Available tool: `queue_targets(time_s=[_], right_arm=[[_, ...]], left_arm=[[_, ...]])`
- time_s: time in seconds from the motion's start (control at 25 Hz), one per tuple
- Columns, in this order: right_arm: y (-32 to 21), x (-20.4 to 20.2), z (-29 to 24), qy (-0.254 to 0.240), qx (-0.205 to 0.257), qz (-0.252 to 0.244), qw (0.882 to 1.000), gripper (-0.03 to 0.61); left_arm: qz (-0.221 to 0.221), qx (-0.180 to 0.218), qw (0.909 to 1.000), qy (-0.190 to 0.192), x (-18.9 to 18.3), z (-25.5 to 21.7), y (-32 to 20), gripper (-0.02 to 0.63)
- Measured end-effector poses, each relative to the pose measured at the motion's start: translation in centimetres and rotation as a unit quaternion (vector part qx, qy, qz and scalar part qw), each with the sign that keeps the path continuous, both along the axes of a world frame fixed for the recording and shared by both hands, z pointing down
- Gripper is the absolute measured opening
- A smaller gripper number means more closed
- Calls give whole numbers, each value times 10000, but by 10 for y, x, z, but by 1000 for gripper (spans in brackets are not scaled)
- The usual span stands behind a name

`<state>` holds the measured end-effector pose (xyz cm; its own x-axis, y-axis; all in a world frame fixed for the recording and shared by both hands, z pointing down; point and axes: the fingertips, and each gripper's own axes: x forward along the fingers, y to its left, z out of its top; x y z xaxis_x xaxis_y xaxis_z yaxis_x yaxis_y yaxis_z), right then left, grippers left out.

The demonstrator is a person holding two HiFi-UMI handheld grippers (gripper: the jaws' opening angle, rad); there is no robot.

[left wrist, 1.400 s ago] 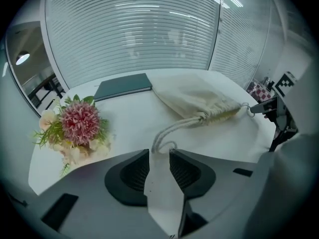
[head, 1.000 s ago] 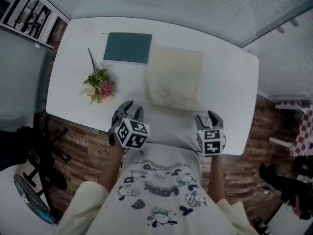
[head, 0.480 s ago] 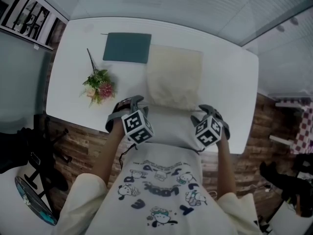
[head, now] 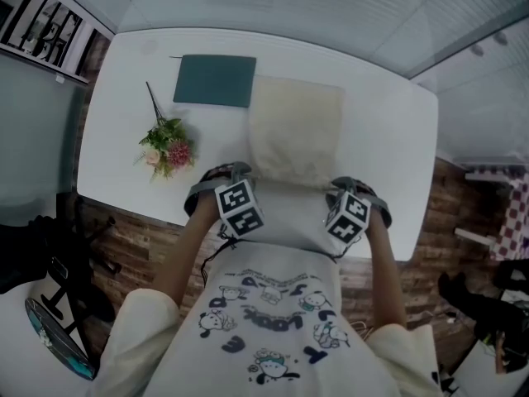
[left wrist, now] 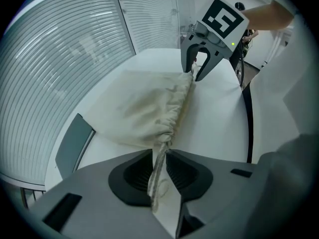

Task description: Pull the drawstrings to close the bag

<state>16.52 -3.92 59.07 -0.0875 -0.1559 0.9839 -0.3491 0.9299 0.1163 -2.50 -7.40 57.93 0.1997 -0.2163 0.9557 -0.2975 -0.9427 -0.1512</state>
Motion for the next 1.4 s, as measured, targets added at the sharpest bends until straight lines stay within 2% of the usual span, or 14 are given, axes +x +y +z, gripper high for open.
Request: queue_targets(time_s=[0.04,0.12,0.28,0.52,0.68,0.8,0.88,0.92,1.04,1.08,1.24,1.32,1.4], right_arm=[[1,0,1,2,-57,12,10000,127],[2,2,3,-9,-126,69,9999,112],[1,4,4,19,-87,200,9998,45],[3,3,-2,-326,-3,742,9967,35],[-4,5,-13,-599,346,1261,9896,32],[-11,8,-20,-875,638,1834,9771,31],[-15,11,-28,-1037,869,2258,9647,31],[-16,13,-31,-1096,969,2466,9580,30],[-17,17,-38,-1213,1118,2961,9408,29],[-18,18,-39,-1235,1150,3105,9355,29],[-22,27,-42,-1227,1388,3740,9088,29],[-24,35,-42,-1457,1381,4237,8833,29],[-24,39,-39,-1959,1110,4853,8449,29]], left_arm=[[-23,-22,10000,-8,-1,1,0,110],[-43,-66,10000,-55,-3,5,2,110],[-130,-90,9998,-80,-7,9,4,69],[-584,-254,9978,172,-9,8,8,54],[-1077,-328,9920,565,-9,2,6,46],[-1549,-399,9822,983,-6,-6,5,44],[-1982,-497,9701,1308,-4,-11,3,43],[-2291,-609,9596,1518,-3,-13,3,43],[-3288,-987,9151,2117,-3,-17,1,43],[-3501,-999,9048,2208,-3,-18,0,43],[-4064,-537,8872,2117,-12,-21,-5,43],[-4473,-503,8658,2186,-20,-20,-7,43],[-4840,-763,8365,2454,-21,-17,-7,41]])
